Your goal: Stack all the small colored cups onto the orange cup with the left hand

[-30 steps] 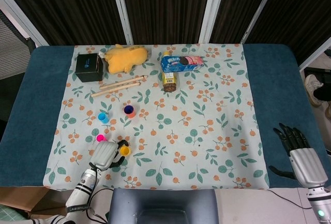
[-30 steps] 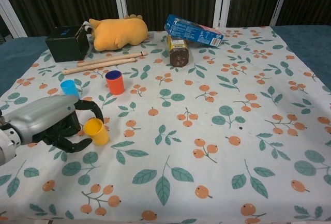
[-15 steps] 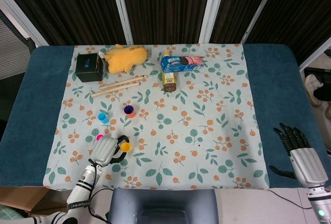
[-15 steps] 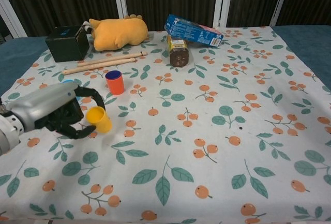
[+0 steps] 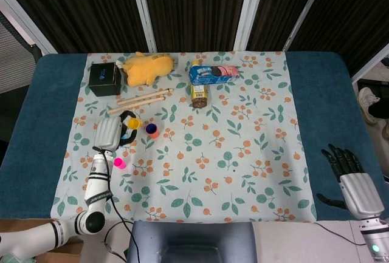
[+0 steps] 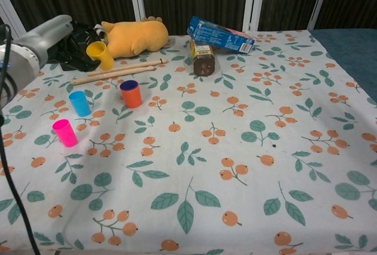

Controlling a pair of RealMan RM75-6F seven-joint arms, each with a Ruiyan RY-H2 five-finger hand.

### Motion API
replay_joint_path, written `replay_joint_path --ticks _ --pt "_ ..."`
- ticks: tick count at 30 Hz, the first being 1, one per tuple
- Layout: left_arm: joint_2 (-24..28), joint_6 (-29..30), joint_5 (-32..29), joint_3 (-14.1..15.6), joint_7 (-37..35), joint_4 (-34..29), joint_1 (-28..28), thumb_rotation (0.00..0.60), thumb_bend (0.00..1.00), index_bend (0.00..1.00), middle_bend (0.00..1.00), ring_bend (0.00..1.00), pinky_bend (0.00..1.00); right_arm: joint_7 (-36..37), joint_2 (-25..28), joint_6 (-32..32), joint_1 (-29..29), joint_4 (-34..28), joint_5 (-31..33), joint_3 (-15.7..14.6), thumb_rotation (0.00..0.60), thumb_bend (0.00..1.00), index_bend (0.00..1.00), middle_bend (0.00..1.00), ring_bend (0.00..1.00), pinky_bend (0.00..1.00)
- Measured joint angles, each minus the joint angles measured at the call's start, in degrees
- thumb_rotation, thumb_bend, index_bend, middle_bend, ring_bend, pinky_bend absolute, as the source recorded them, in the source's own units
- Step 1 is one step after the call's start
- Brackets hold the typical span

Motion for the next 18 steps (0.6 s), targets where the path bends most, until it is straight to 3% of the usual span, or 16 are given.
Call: replay_joint_path --ticks 8,18 --pt "-5.1 -1.5 -3.4 -0.5 2.0 7.4 -4.3 0.600 0.36 0.53 1.00 1.00 1.00 0.2 0.1 0.0 0.0 0.0 0.4 0.3 0.600 0.12 0.00 0.00 0.00 0.00" --pt "-7.3 -2.9 -4.4 1.6 2.4 10.3 -5.5 0.600 0.36 0.53 1.00 1.00 1.00 0.8 0.3 0.0 0.0 0.1 0.3 0.2 0.600 0.12 0.00 0.00 0.00 0.00"
